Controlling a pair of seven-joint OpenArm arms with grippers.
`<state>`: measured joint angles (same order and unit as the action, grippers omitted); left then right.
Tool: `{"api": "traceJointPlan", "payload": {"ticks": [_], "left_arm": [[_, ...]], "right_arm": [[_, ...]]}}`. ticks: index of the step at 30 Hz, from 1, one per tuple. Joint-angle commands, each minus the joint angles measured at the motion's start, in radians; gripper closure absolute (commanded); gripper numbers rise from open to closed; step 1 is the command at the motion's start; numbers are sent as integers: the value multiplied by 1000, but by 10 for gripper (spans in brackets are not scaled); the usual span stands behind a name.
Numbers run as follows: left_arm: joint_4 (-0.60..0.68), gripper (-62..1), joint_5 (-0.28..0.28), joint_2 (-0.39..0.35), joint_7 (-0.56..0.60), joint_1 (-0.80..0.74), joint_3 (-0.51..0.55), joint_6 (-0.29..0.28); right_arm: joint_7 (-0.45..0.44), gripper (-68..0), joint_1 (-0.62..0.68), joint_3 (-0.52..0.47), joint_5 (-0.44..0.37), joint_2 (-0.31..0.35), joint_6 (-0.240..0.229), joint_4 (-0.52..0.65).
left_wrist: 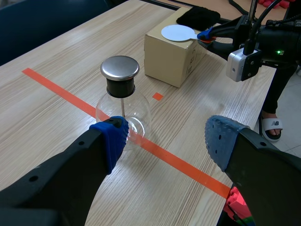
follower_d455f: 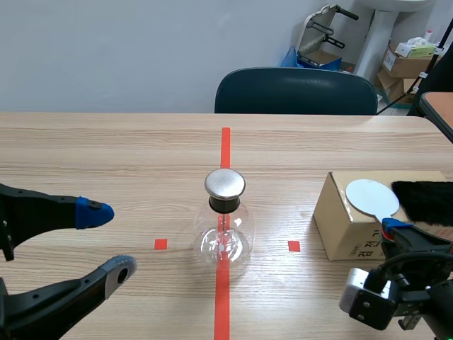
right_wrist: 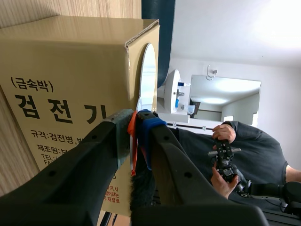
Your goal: Do the electroscope experiment
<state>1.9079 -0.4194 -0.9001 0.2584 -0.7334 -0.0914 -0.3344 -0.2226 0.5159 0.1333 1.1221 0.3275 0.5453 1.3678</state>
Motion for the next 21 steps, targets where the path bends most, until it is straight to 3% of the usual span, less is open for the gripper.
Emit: {"api": "traceJointPlan", "payload": {"ticks": [1,17,19,21], "left_arm": [[19,-374,-4,4,11,2,0,-2],[19,-373,-4,4,10,2,0,6],[19,-341,-3,4,10,2,0,14],[19,-268,-3,4,5,2,0,23]], "right_arm": [[8,-9,-3,-3,-3,16,8,11],[7,-9,-3,-3,-3,16,4,11],[8,-9,-3,-3,-3,16,4,11],[7,-9,-3,-3,-3,16,4,11]]}}
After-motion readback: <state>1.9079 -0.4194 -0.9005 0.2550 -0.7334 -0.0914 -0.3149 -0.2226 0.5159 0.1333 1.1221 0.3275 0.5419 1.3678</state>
